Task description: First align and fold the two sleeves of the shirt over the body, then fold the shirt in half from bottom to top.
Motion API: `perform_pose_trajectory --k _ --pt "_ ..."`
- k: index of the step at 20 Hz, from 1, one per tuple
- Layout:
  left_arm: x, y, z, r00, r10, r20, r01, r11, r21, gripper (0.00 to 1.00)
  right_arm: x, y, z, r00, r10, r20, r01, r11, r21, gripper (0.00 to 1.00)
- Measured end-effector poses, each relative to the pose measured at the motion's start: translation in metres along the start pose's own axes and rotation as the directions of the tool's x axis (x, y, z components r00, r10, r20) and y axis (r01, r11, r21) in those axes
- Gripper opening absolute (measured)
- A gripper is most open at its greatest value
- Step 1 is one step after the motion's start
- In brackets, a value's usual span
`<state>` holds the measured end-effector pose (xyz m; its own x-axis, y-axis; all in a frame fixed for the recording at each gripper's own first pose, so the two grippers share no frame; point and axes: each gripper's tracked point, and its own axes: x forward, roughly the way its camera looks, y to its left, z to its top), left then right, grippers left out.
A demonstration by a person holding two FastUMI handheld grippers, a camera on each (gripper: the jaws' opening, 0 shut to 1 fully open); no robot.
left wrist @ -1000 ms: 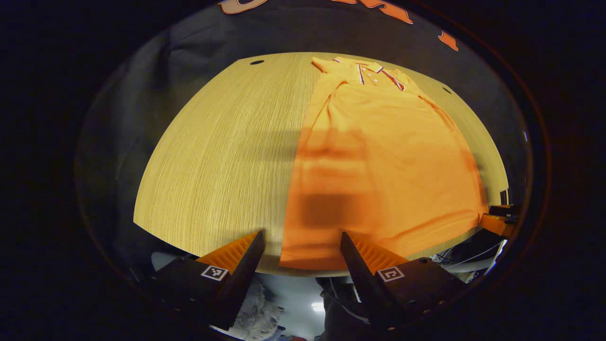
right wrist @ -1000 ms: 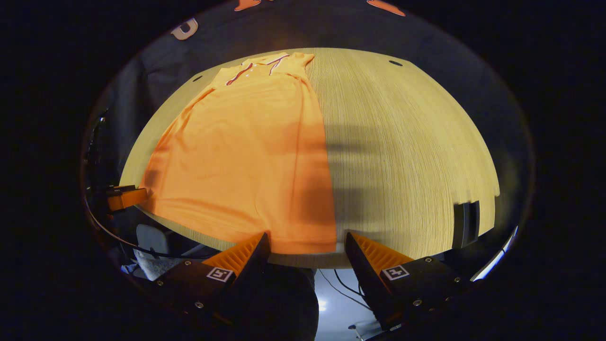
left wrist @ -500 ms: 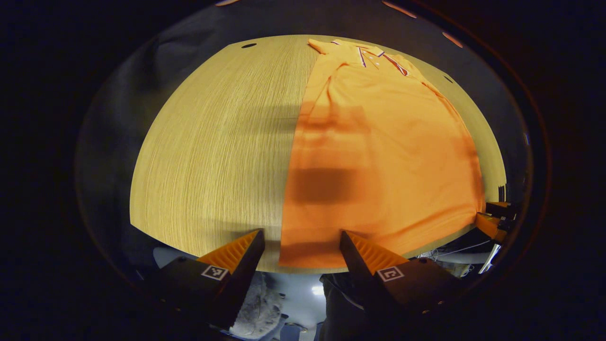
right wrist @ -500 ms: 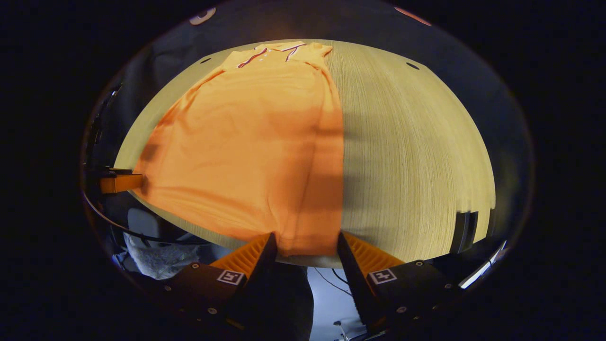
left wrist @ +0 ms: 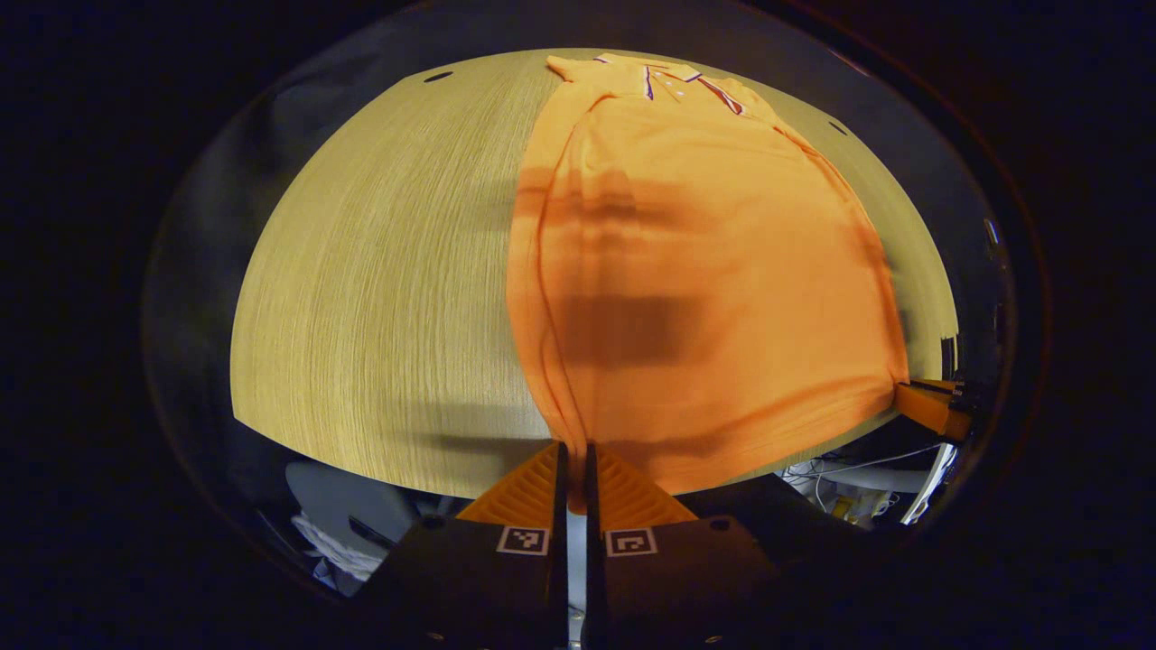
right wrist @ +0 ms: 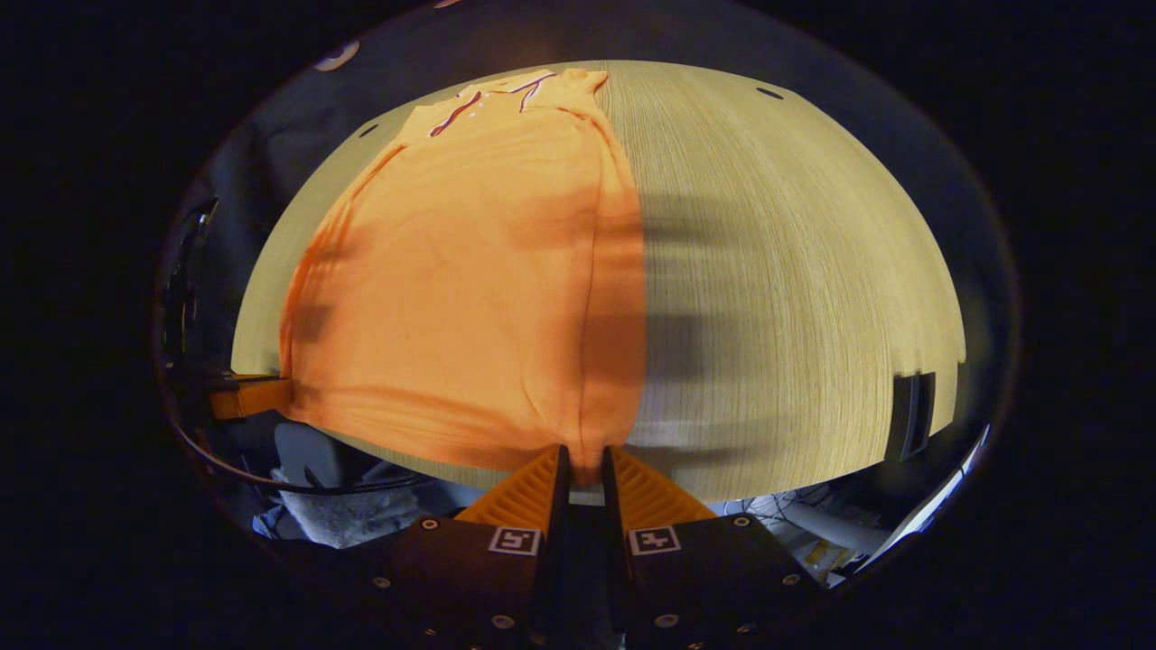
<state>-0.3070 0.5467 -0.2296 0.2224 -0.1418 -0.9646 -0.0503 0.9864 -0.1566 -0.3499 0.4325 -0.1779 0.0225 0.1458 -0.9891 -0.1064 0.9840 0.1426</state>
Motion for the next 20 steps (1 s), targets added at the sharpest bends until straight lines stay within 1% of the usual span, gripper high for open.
perform_pose_trajectory --k 1,2,3,4,5,6,7,9,13,14,15,17,18,20 --pt "-0.001 -0.009 0.002 0.998 -0.055 -0.001 0.055 0.998 -0.028 0.08 0.001 0.002 0.001 1.0 0.021 0.003 -0.021 0.999 0.025 0.21" --pt "-0.002 -0.016 0.001 0.996 -0.094 -0.004 0.094 0.995 -0.045 0.08 0.007 0.006 0.002 0.999 0.046 0.01 -0.047 0.998 0.04 0.07" --pt "-0.002 -0.015 0.003 0.996 -0.093 -0.003 0.093 0.995 -0.038 0.08 0.0 0.011 0.002 0.997 0.073 0.009 -0.073 0.996 0.053 0.08" --pt "0.0 -0.013 0.007 0.997 -0.082 0.016 0.082 0.996 -0.029 0.08 0.003 0.013 0.003 0.997 0.081 0.014 -0.082 0.994 0.066 0.08" --pt "-0.003 -0.011 0.007 0.996 -0.084 0.023 0.084 0.996 -0.006 0.01 0.003 0.015 0.007 0.996 0.087 0.024 -0.088 0.994 0.06 0.08" --pt "-0.001 -0.01 0.006 0.997 -0.076 0.023 0.076 0.997 0.014 0.01 0.003 0.016 0.009 0.996 0.087 0.017 -0.087 0.995 0.04 0.07" --pt "-0.002 -0.01 0.007 0.997 -0.078 0.026 0.077 0.997 0.016 0.01 0.001 0.014 0.014 0.996 0.074 0.041 -0.076 0.997 0.033 0.07" --pt "-0.008 -0.01 0.017 0.994 -0.092 0.061 0.092 0.996 0.004 0.01 -0.004 0.017 0.024 0.994 0.09 0.061 -0.092 0.995 0.032 0.07" --pt "-0.029 -0.009 0.047 0.985 -0.121 0.125 0.125 0.992 -0.021 0.01 -0.011 0.012 0.05 0.991 0.09 0.097 -0.095 0.994 0.046 0.07" --pt "-0.034 -0.009 0.055 0.983 -0.122 0.14 0.126 0.992 -0.021 0.01 -0.014 0.008 0.054 0.992 0.081 0.101 -0.085 0.996 0.038 0.08" --pt "-0.039 -0.008 0.062 0.981 -0.119 0.155 0.124 0.992 -0.023 0.01 -0.017 0.007 0.061 0.99 0.082 0.115 -0.087 0.995 0.04 0.08" --pt "-0.049 -0.013 0.076 0.974 -0.137 0.183 0.146 0.989 -0.036 0.01 -0.025 0.006 0.076 0.985 0.095 0.141 -0.102 0.994 0.044 0.08" --pt "-0.053 -0.013 0.082 0.971 -0.142 0.19 0.151 0.988 -0.033 0.01 -0.028 0.004 0.083 0.985 0.086 0.151 -0.093 0.995 0.042 0.07" --pt "-0.059 -0.013 0.093 0.968 -0.139 0.208 0.149 0.988 -0.031 0.01 -0.034 0.004 0.098 0.98 0.097 0.175 -0.104 0.994 0.034 0.07"
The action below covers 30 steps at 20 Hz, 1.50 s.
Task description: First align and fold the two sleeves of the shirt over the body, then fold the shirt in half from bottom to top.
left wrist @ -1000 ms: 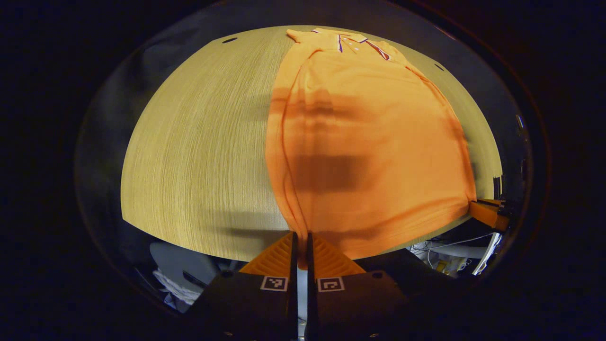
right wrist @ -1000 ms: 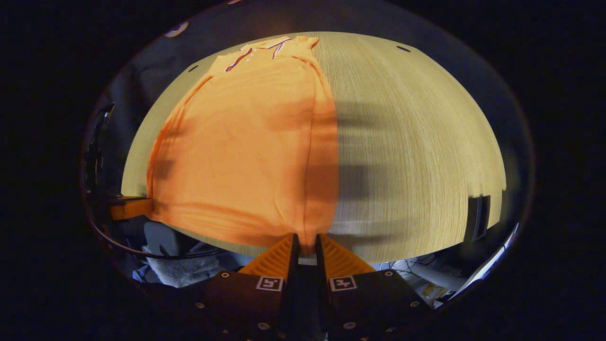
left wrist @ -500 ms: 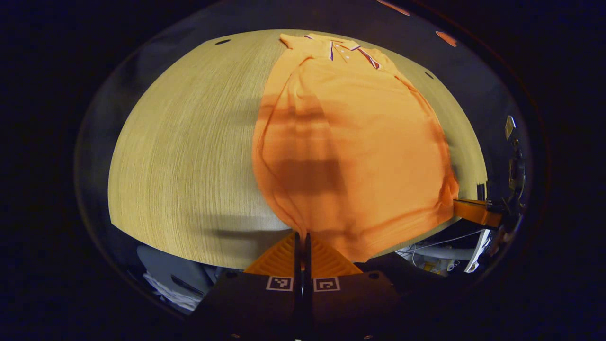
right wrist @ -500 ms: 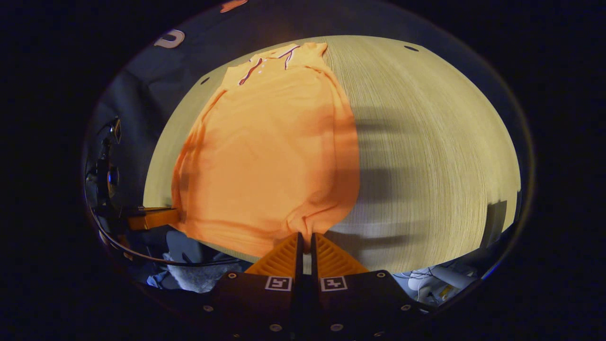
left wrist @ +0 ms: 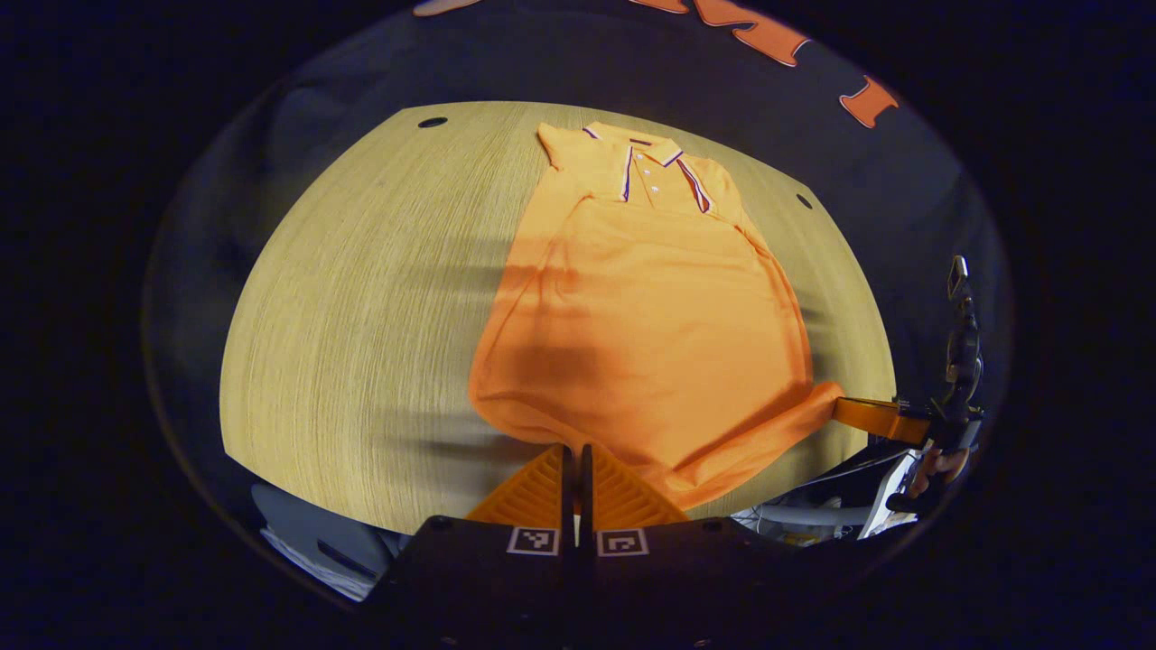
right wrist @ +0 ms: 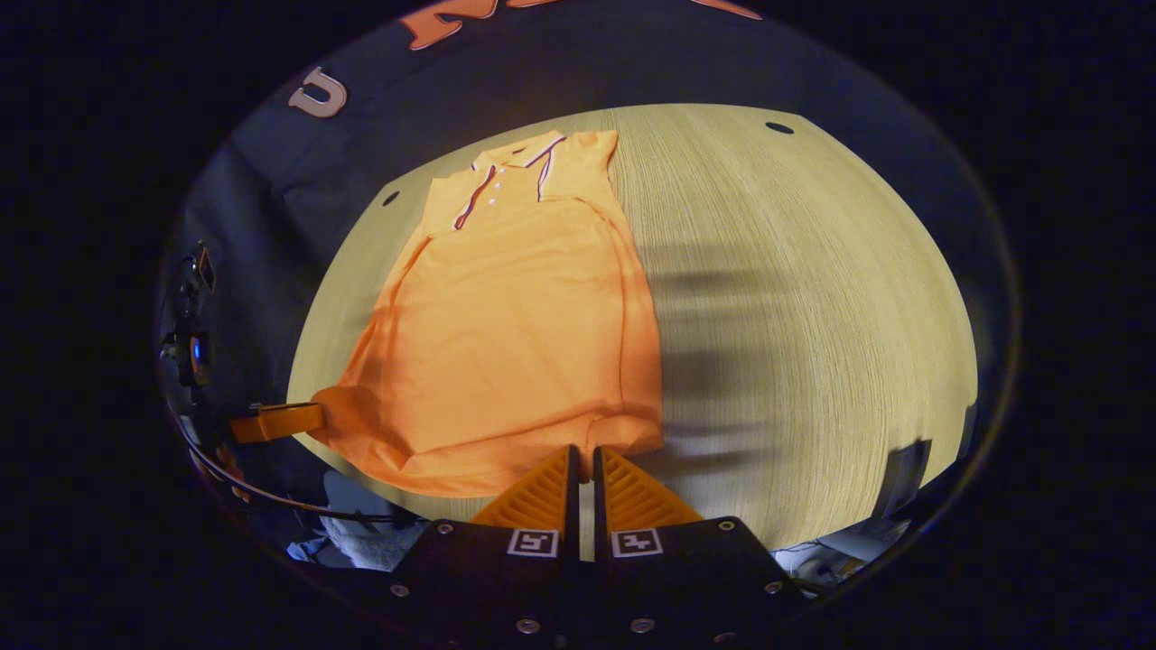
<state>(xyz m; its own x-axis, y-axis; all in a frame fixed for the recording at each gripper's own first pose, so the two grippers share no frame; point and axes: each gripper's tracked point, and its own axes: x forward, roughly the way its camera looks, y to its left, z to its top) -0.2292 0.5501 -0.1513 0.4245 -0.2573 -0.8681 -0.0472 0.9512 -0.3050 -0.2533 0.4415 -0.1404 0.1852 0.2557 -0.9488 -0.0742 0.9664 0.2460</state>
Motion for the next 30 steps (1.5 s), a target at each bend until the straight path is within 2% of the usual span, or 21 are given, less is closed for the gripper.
perform_pose_trajectory --k 5,8,10,11,12,13,14,15,16,18,20,23,24,27,28,29,30 --pt "-0.002 -0.006 0.033 1.0 0.002 0.026 -0.002 1.0 0.006 0.01 -0.004 -0.004 0.031 0.999 0.023 0.033 -0.023 1.0 -0.021 0.04" --pt "-0.008 -0.009 0.04 0.999 0.01 0.035 -0.01 1.0 0.004 0.01 0.0 -0.015 0.036 1.0 0.018 0.015 -0.018 1.0 -0.026 0.03" --pt "-0.002 -0.01 0.037 1.0 0.015 0.021 -0.015 1.0 -0.008 0.01 0.004 -0.018 0.022 0.999 0.014 -0.031 -0.016 0.998 -0.069 0.01" --pt "0.002 -0.009 0.033 1.0 0.021 0.014 -0.021 1.0 -0.009 0.01 0.001 -0.014 0.022 0.999 0.036 -0.013 -0.037 0.994 -0.106 0.01" --pt "0.005 -0.009 0.029 1.0 0.024 0.001 -0.024 1.0 -0.008 0.01 -0.001 -0.015 0.02 1.0 0.025 -0.015 -0.027 0.989 -0.143 0.01" --pt "0.006 -0.008 0.026 0.999 0.032 -0.004 -0.032 0.999 -0.006 0.01 0.001 -0.012 0.004 0.998 0.034 -0.044 -0.042 0.981 -0.187 0.07" --pt "0.006 -0.006 0.022 0.999 0.035 -0.01 -0.035 0.999 -0.004 0.01 0.004 -0.008 -0.004 0.996 0.052 -0.069 -0.068 0.967 -0.245 0.24" --pt "0.006 -0.004 0.02 0.999 0.04 -0.018 -0.04 0.999 -0.005 0.01 0.002 -0.005 -0.013 0.995 0.053 -0.086 -0.078 0.946 -0.316 0.31" --pt "0.005 -0.003 0.019 0.999 0.045 -0.02 -0.045 0.999 -0.006 0.01 0.006 -0.008 -0.017 0.996 0.037 -0.086 -0.067 0.92 -0.386 0.5" --pt "0.004 0.001 0.016 0.998 0.05 -0.024 -0.051 0.999 -0.02 0.0 0.013 -0.007 -0.02 0.997 0.021 -0.074 -0.055 0.869 -0.492 0.64" --pt "0.004 0.004 0.015 0.998 0.053 -0.03 -0.054 0.998 -0.029 0.01 0.023 -0.005 -0.016 0.998 0.011 -0.055 -0.039 0.848 -0.529 0.65" --pt "0.005 0.006 0.013 0.997 0.06 -0.039 -0.061 0.997 -0.037 0.0 0.038 -0.006 -0.011 0.999 0.011 -0.05 -0.036 0.84 -0.542 0.65" --pt "0.005 0.006 0.012 0.997 0.06 -0.041 -0.062 0.997 -0.041 0.01 0.043 -0.009 -0.01 0.998 0.001 -0.056 -0.032 0.836 -0.547 0.72" --pt "0.005 0.005 0.013 0.997 0.063 -0.048 -0.066 0.997 -0.043 0.0 0.052 -0.007 -0.004 0.998 0.021 -0.057 -0.048 0.854 -0.519 0.5" --pt "0.007 0.003 0.013 0.997 0.064 -0.05 -0.066 0.997 -0.043 0.0 0.055 -0.007 -0.005 0.997 0.03 -0.075 -0.064 0.859 -0.508 0.31" --pt "0.008 0.004 0.014 0.996 0.066 -0.053 -0.068 0.997 -0.041 0.01 0.056 -0.011 -0.001 0.998 0.018 -0.058 -0.044 0.869 -0.492 0.31" --pt "0.007 0.004 0.015 0.996 0.068 -0.054 -0.07 0.997 -0.039 0.01 0.053 -0.004 -0.001 0.996 0.059 -0.072 -0.086 0.879 -0.469 0.17"
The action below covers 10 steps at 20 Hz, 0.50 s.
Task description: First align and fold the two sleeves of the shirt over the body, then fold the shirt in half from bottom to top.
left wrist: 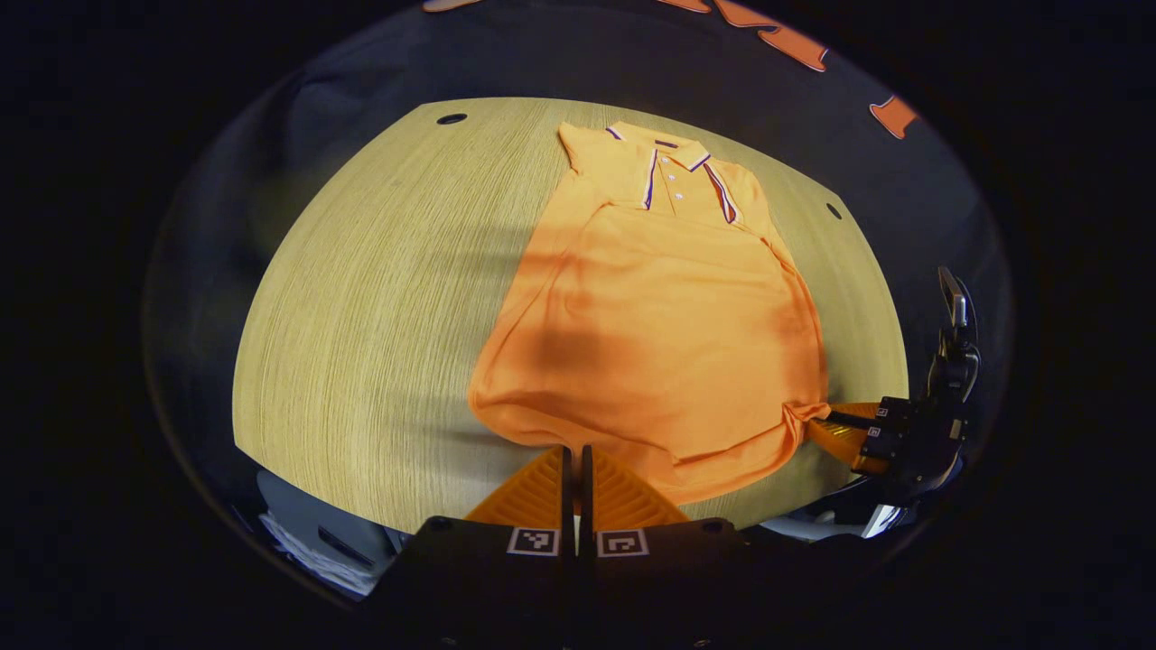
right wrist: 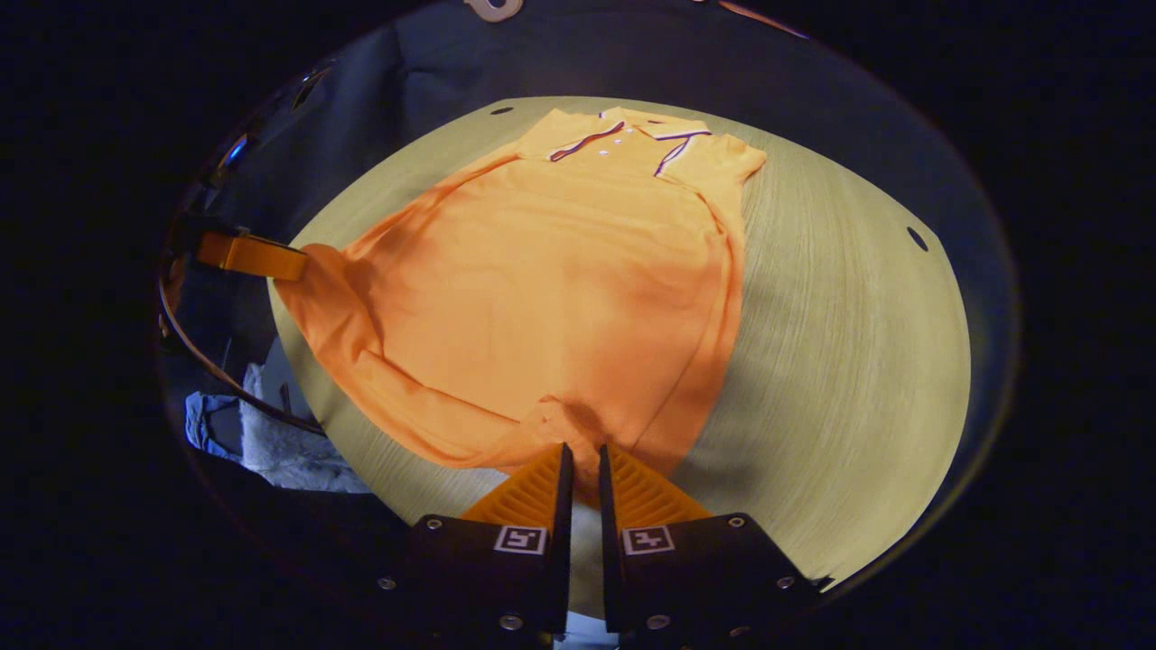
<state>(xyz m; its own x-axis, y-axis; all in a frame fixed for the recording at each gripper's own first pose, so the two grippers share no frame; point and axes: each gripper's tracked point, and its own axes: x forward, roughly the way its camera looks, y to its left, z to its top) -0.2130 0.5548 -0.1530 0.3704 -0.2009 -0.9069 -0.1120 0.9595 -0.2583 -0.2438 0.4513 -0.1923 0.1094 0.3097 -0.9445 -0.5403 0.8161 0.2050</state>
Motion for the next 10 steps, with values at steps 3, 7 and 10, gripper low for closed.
perform_pose_trajectory --k 3,7,10 --pt "-0.002 -0.002 0.003 1.0 -0.002 -0.001 0.002 1.0 -0.005 0.01 -0.008 0.01 0.013 0.994 0.092 0.051 -0.097 0.988 0.119 0.07" --pt "-0.004 -0.005 0.012 1.0 -0.015 0.001 0.015 1.0 -0.021 0.01 -0.02 -0.012 0.028 0.993 0.067 0.098 -0.084 0.979 0.186 0.07" --pt "-0.008 -0.013 0.029 0.999 -0.042 0.016 0.043 0.998 -0.042 0.01 -0.033 -0.024 0.04 0.991 0.06 0.121 -0.086 0.97 0.226 0.07"
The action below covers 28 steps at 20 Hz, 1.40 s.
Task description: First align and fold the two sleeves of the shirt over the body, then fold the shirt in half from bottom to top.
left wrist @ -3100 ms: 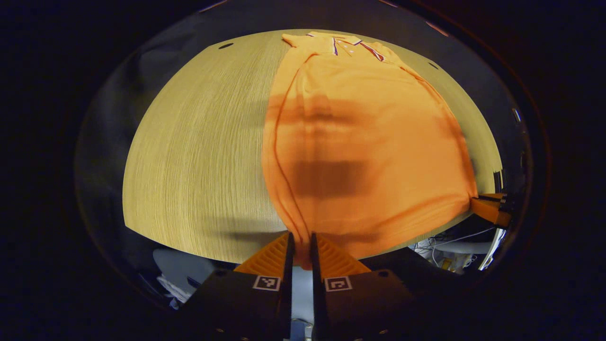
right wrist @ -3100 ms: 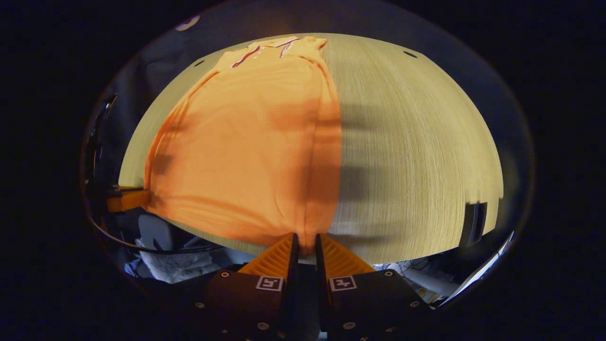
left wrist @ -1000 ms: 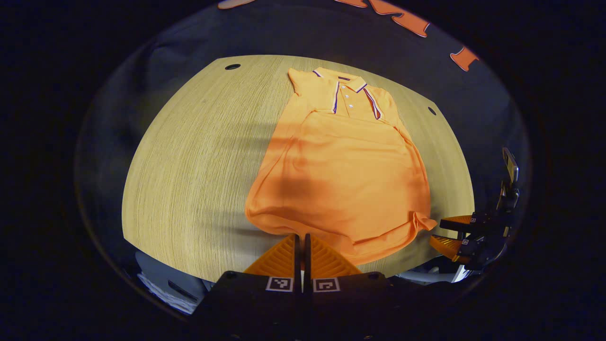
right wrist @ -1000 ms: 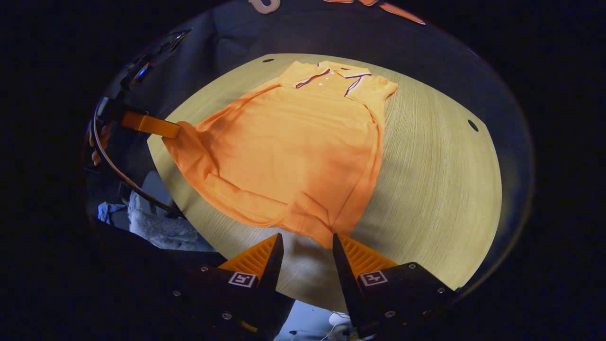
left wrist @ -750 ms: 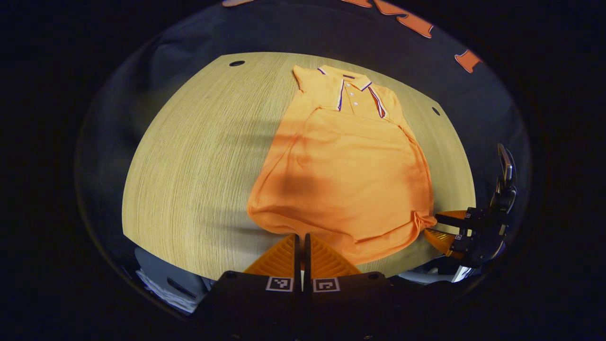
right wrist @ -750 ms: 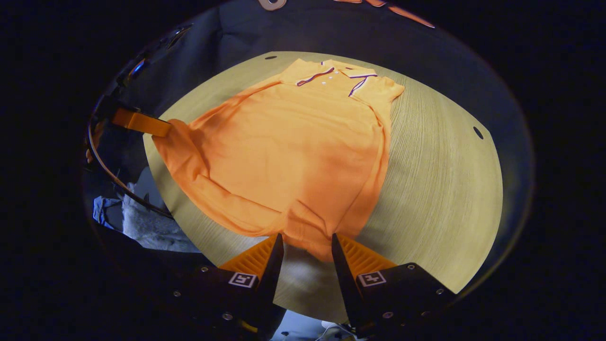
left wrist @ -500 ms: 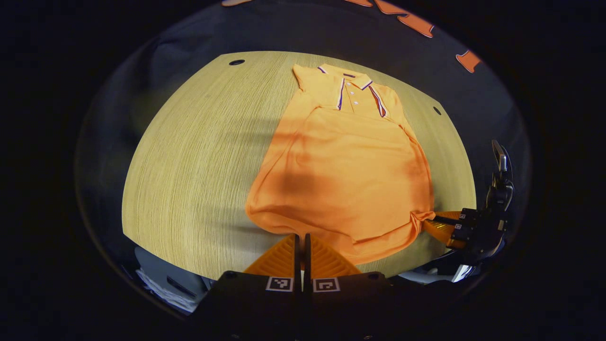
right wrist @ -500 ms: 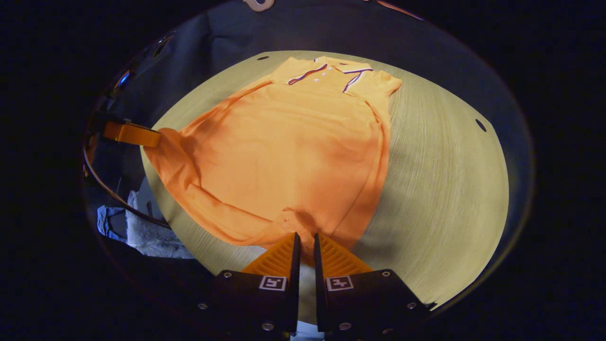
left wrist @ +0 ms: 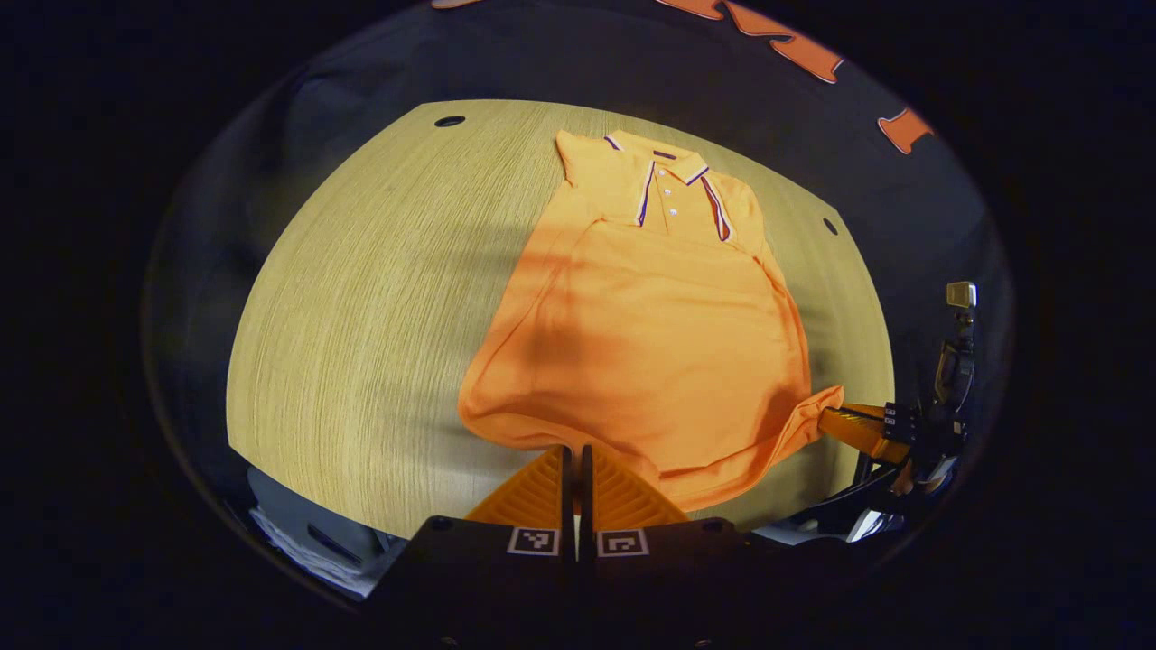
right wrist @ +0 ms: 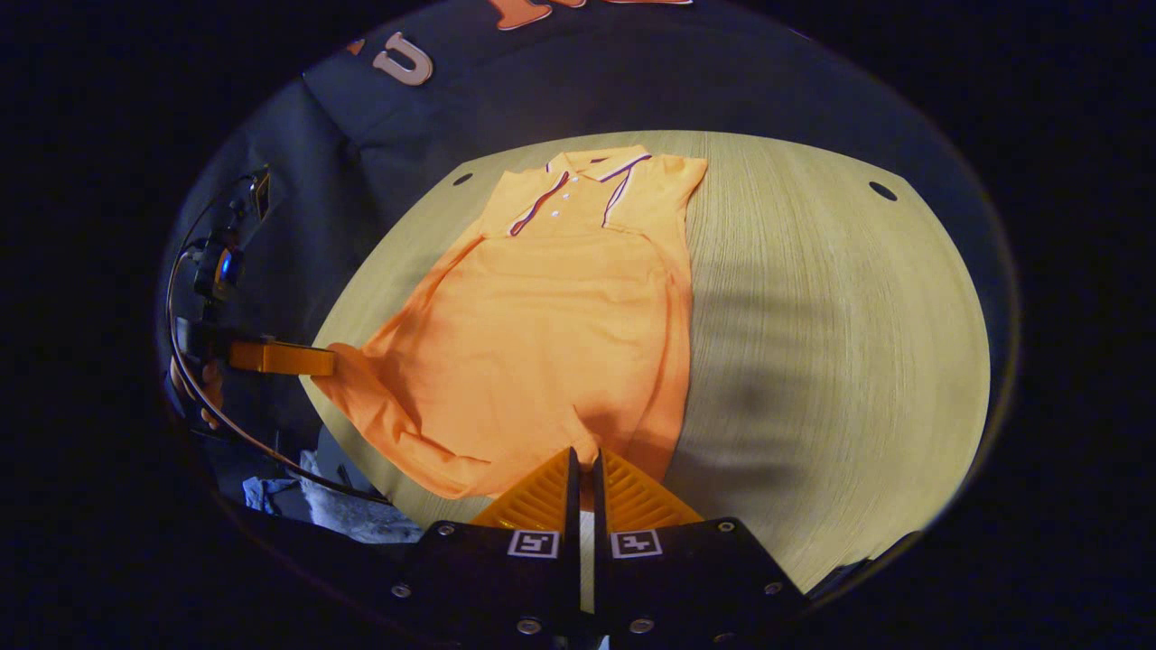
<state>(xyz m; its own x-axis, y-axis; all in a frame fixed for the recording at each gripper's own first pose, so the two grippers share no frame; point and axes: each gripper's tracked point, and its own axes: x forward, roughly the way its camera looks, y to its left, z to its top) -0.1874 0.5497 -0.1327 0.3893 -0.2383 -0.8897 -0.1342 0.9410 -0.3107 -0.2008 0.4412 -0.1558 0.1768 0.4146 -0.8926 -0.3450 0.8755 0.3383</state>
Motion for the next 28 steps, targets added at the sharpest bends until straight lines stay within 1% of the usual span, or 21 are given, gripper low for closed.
perform_pose_trajectory --k 4,5,6,7,9,11,14,19,22,28 --pt "-0.006 -0.005 0.033 0.999 -0.001 0.037 0.001 1.0 0.002 0.01 -0.016 -0.007 0.034 0.998 -0.002 0.057 0.002 1.0 -0.003 0.07" --pt "-0.007 -0.007 0.04 0.999 -0.007 0.042 0.007 1.0 0.002 0.01 -0.018 -0.006 0.04 0.998 0.012 0.054 -0.012 1.0 -0.005 0.07" --pt "-0.008 -0.008 0.049 0.999 -0.017 0.047 0.017 1.0 -0.005 0.01 -0.017 -0.01 0.05 0.997 -0.002 0.074 0.003 1.0 -0.007 0.07" --pt "-0.007 -0.01 0.057 0.999 -0.029 0.045 0.03 0.999 -0.013 0.01 -0.019 -0.01 0.056 0.997 -0.001 0.072 0.001 1.0 -0.009 0.07" --pt "-0.008 -0.01 0.078 0.998 -0.049 0.044 0.049 0.999 -0.011 0.01 -0.023 -0.018 0.077 0.994 -0.026 0.104 0.026 1.0 0.003 0.07" --pt "-0.006 -0.006 0.106 0.997 -0.058 0.052 0.057 0.998 0.022 0.01 -0.023 -0.024 0.095 0.99 -0.054 0.129 0.051 0.998 0.028 0.07" --pt "-0.003 -0.016 0.138 0.99 -0.135 0.039 0.134 0.99 0.044 0.01 -0.031 -0.031 0.118 0.981 -0.111 0.16 0.101 0.993 0.068 0.07" --pt "0.009 -0.02 0.204 0.982 -0.186 0.033 0.182 0.979 0.092 0.01 -0.027 -0.044 0.171 0.963 -0.181 0.197 0.168 0.982 0.083 0.07" --pt "0.022 -0.02 0.239 0.982 -0.183 0.037 0.178 0.978 0.112 0.01 -0.022 -0.054 0.202 0.955 -0.209 0.212 0.197 0.977 0.077 0.07" --pt "0.039 -0.023 0.295 0.983 -0.172 0.066 0.161 0.977 0.143 0.01 -0.001 -0.066 0.244 0.954 -0.21 0.214 0.197 0.977 0.081 0.07"
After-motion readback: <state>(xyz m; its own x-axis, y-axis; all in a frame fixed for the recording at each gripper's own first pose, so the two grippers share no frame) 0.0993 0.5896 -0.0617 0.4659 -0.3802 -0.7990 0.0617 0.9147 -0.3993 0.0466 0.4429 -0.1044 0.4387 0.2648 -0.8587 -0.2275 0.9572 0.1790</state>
